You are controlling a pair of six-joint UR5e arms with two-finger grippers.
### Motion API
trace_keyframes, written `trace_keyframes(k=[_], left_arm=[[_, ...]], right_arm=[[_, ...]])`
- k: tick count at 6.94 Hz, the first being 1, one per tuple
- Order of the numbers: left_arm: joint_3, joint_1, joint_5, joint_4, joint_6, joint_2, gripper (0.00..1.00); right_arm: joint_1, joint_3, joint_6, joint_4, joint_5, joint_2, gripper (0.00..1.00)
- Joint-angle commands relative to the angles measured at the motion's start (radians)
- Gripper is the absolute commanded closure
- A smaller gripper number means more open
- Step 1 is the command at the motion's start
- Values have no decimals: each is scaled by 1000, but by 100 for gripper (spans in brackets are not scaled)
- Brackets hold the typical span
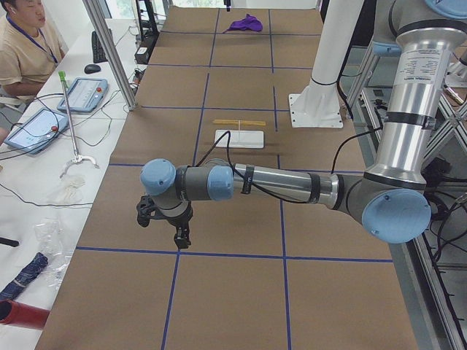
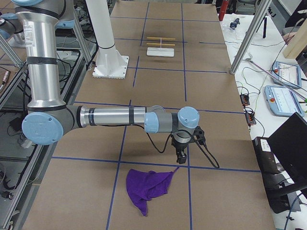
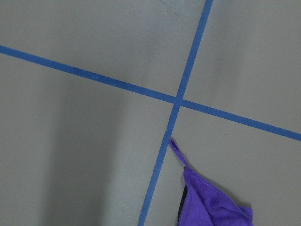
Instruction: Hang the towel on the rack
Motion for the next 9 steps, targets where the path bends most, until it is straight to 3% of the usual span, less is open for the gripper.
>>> trace_keyframes(k=[1,3,8,9], left_arm=[[-6,4,0,1,0,-6,0],[-79,8,0,1,-2,6,0],[-78,33,-5,-18,-6,1,0],[-72,33,-19,-68,-6,-2,0]], right_arm=[[2,16,0,-4,-9,-12,0],[0,16,0,2,-6,-27,0],[-3,33,-6,5,5,-65,0],[-3,34,-6,5,25,-67,0]])
